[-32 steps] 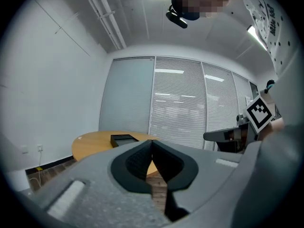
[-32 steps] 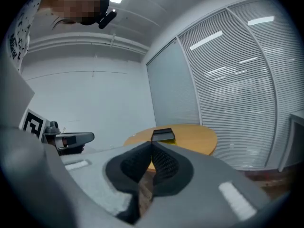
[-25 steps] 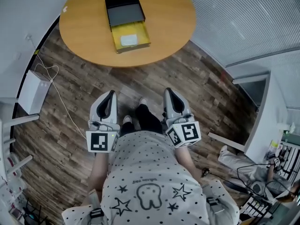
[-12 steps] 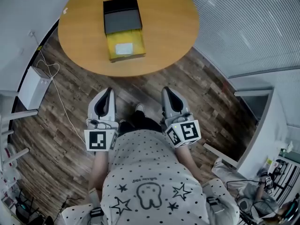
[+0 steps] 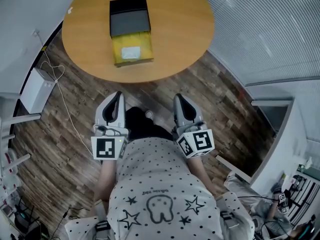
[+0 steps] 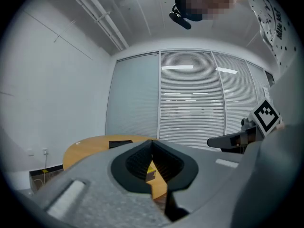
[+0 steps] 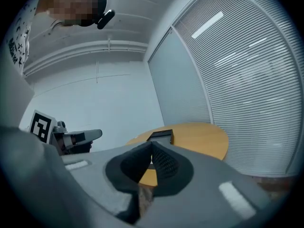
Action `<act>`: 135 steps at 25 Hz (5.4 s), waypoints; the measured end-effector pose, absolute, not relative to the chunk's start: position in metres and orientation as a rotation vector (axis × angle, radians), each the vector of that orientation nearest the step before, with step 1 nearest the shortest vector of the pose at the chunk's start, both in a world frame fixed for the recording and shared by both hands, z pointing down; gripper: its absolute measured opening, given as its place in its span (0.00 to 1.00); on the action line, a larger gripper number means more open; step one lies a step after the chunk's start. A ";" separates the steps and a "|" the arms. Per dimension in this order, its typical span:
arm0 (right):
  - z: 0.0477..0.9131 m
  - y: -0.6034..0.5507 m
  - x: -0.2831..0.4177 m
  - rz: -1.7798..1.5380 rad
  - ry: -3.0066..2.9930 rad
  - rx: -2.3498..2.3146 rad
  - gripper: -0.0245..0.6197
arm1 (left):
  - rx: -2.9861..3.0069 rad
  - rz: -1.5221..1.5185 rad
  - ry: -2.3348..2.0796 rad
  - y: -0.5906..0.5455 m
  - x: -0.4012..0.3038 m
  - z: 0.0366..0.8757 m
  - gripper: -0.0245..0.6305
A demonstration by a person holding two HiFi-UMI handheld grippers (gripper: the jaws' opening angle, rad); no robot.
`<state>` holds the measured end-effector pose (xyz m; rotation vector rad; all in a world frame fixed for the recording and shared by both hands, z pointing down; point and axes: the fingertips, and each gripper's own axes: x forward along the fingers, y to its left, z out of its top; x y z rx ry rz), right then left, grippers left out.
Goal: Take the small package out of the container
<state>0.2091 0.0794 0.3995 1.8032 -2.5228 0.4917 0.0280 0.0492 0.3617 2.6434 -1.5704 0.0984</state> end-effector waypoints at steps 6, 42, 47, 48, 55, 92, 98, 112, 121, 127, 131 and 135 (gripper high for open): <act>0.401 0.075 0.215 0.502 -2.521 1.803 0.05 | 2.653 0.117 -1.554 0.045 0.036 0.361 0.05; 0.392 -0.089 0.169 0.432 -2.388 1.892 0.05 | 2.717 0.082 -1.367 -0.145 -0.010 0.370 0.05; 0.388 -0.094 0.161 0.416 -2.412 1.836 0.05 | 2.681 0.088 -1.424 -0.145 -0.022 0.374 0.05; 0.388 -0.095 0.163 0.413 -2.414 1.826 0.05 | 2.671 0.085 -1.435 -0.144 -0.021 0.374 0.05; 0.391 -0.103 0.165 0.416 -2.458 1.744 0.05 | 2.630 0.079 -1.494 -0.140 -0.011 0.374 0.05; 0.417 -0.175 0.104 0.083 -2.559 1.086 0.16 | 2.463 0.129 -1.752 -0.153 -0.038 0.371 0.05; 0.452 -0.182 0.085 0.074 -2.495 0.921 0.17 | 2.427 0.147 -1.774 -0.152 -0.044 0.372 0.05; 0.550 -0.176 0.053 0.048 -2.252 0.522 0.18 | 2.368 0.143 -1.823 -0.162 -0.059 0.373 0.05; 0.590 -0.171 0.040 0.073 -2.126 0.298 0.18 | 2.342 0.144 -1.856 -0.168 -0.069 0.373 0.05; 0.611 -0.165 0.043 0.079 -2.039 0.196 0.18 | 2.333 0.132 -1.845 -0.169 -0.065 0.373 0.05; 0.620 -0.160 0.042 0.073 -1.986 0.137 0.18 | 2.344 0.124 -1.827 -0.170 -0.063 0.372 0.05; 0.621 -0.160 0.044 0.072 -1.966 0.102 0.11 | 2.350 0.115 -1.811 -0.175 -0.061 0.372 0.05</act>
